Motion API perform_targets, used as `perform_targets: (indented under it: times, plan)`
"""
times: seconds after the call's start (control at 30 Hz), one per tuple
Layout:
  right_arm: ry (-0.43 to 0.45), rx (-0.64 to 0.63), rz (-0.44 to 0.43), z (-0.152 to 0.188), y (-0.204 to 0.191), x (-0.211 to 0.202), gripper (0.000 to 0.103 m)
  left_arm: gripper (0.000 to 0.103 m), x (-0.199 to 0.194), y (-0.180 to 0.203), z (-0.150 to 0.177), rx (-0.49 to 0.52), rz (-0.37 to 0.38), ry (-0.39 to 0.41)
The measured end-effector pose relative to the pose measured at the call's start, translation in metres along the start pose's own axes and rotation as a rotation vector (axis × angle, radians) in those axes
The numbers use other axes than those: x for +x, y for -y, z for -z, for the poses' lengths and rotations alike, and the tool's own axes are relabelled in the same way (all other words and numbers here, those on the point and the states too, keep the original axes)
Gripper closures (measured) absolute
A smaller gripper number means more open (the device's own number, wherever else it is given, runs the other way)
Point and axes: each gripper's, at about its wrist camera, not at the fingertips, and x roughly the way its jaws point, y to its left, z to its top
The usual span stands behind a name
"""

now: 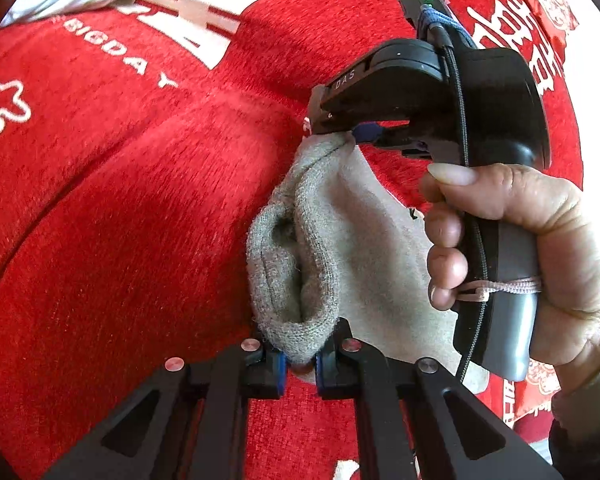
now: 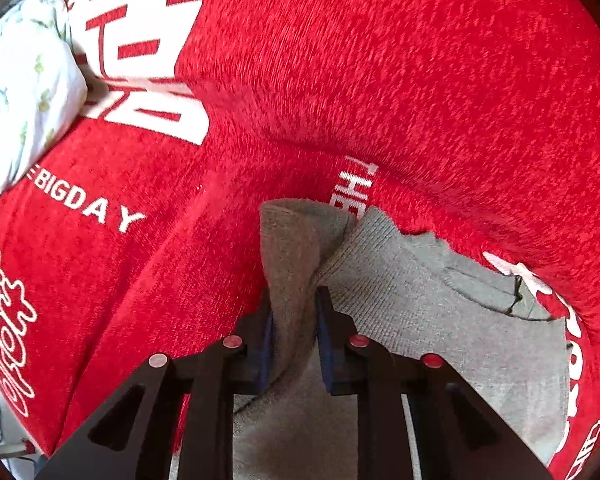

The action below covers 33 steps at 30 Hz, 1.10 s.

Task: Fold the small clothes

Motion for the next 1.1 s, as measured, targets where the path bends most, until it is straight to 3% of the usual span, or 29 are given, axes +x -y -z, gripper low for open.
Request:
perform_targets:
  times: [0.7,1.1]
  plan:
    - [0.108,0.116,-0.207,0.011,0.071,-0.057,0.083,0.093,-0.018,0.075,0.003,0.183,-0.085,0.030]
    - [0.157,0.148,-0.254,0.026,0.119,-0.085,0.085,0.093,-0.011,0.124,0.012,0.286,-0.120,0.022]
